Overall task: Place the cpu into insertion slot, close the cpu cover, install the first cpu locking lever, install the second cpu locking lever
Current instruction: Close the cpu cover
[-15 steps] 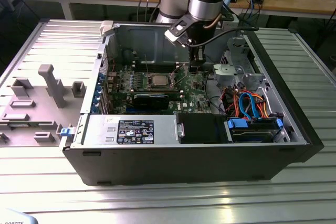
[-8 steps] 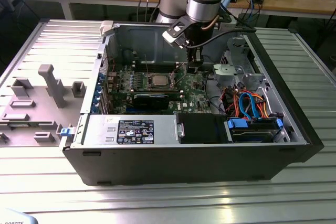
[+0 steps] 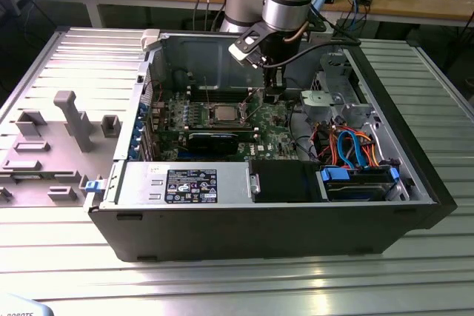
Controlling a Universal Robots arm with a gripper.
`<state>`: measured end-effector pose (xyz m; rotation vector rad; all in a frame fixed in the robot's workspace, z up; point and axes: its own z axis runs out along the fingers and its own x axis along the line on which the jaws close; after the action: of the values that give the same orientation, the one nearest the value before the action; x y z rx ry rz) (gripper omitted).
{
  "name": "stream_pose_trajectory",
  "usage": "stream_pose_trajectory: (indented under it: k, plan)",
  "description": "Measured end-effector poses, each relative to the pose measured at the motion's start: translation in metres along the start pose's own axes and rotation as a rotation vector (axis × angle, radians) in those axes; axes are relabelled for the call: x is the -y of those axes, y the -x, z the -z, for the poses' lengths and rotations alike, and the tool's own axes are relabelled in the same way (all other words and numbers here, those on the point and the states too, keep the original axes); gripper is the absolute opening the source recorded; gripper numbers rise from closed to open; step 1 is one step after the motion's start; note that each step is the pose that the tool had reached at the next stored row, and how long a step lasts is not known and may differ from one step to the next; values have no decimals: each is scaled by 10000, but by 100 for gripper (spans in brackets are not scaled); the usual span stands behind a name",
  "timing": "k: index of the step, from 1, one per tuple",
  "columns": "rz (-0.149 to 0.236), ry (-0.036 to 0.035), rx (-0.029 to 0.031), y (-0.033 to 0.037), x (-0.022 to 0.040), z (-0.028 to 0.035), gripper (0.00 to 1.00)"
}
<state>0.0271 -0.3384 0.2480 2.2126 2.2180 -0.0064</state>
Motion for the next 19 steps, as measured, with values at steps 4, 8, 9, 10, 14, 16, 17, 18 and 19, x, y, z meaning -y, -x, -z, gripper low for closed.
stream_pose_trajectory:
  k: [4,8,9,10,14,16,17,18,19]
  plan:
    - [3,0,0,0,6,0,11]
    - [2,0,0,0,10,0,11]
    - [2,0,0,0,40,0,11]
    - [2,0,0,0,43,0,11]
    - [2,1,-1,0,52,-1,11]
    - [2,0,0,0,58,0,11]
    - [2,0,0,0,61,0,11]
    - [2,0,0,0,65,0,11]
    - [2,0,0,0,68,0,11]
